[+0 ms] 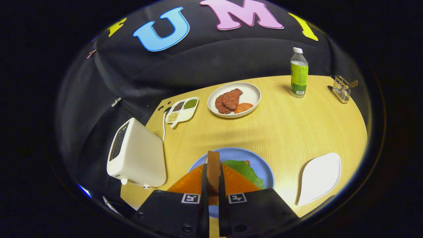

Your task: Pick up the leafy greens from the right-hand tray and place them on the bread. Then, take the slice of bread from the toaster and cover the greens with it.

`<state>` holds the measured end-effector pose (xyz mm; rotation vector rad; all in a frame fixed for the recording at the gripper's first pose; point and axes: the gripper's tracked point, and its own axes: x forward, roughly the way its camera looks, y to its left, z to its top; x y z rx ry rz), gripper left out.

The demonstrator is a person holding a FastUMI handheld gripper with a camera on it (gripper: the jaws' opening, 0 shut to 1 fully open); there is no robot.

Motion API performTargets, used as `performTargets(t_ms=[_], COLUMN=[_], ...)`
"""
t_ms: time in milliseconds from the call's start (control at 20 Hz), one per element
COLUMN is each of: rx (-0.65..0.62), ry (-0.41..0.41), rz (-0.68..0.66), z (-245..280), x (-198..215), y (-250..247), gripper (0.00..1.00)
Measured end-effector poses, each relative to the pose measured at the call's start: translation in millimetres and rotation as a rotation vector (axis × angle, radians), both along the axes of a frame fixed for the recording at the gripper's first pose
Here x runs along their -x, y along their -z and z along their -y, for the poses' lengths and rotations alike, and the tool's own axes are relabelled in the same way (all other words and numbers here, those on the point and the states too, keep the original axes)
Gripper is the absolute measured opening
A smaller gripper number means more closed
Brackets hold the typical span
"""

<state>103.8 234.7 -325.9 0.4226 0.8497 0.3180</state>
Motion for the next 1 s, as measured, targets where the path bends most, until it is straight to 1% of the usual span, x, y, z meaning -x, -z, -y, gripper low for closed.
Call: performTargets(t_ms=[250,550,600,650,700,750,800,900,950,1000], rx=[0.029,0.015,0.012,0.017,0.018,0.029,0.050,0.055,0.069,0.070], ry=[-0.006,-0.044,-0.046,-0.046,-0.049,-0.044,-0.047,-0.072,-0.077,-0.083], rz=[-0.044,-0.088,-0.097,-0.105,-0.113,-0.119,-0.125,-0.118,-0.107,-0.102], z=[22,25,25,26,28,29,32,31,32,32], x=[-2,-4,-5,-7,-7,-5,-5,-2,-3,-1], y=[31,56,60,65,68,71,76,75,75,72], gripper=[0.16,0.17,0.22,0.22,0.33,0.37,0.46,0.58,0.58,0.61])
